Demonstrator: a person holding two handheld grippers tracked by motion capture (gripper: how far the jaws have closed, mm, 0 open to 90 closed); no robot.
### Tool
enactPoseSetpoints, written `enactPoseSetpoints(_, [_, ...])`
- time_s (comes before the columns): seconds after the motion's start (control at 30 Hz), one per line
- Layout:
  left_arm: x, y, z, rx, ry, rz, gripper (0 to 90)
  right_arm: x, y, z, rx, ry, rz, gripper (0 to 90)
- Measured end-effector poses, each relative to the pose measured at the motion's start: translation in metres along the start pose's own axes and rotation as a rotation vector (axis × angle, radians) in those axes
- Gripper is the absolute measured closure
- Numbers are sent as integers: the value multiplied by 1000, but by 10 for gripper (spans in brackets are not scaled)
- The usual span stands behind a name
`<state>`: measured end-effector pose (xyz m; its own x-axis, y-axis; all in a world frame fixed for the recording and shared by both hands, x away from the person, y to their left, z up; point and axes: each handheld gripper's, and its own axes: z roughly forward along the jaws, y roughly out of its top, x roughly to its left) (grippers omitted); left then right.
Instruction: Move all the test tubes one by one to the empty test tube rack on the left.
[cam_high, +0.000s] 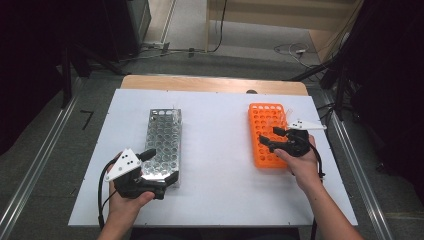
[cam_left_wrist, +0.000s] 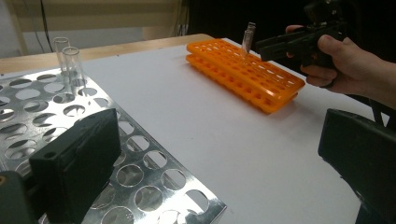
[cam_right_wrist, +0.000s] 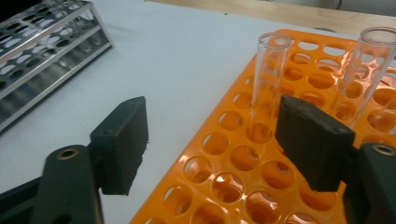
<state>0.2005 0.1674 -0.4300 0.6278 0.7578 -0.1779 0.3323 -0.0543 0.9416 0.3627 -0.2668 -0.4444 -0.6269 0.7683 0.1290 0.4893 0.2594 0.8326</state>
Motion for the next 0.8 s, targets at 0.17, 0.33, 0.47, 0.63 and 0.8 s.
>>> enactPoseSetpoints(0.17, [0,0,1,3,-4,-3,0,-5,3,8,15,-39,28,392])
enactPoseSetpoints(0.33, [0,-1,1,0,-3,-10,0,-9,6,18,54,-69,47,491])
enactPoseSetpoints(0.47, [1,-1,0,-3,-4,-16,0,-11,8,25,80,-83,67,560])
enactPoseSetpoints(0.63, [1,-1,0,-1,-6,-17,0,-12,10,32,109,-122,84,626])
enactPoseSetpoints(0.8, [1,-1,1,1,-6,-16,0,-12,10,36,125,-156,91,692])
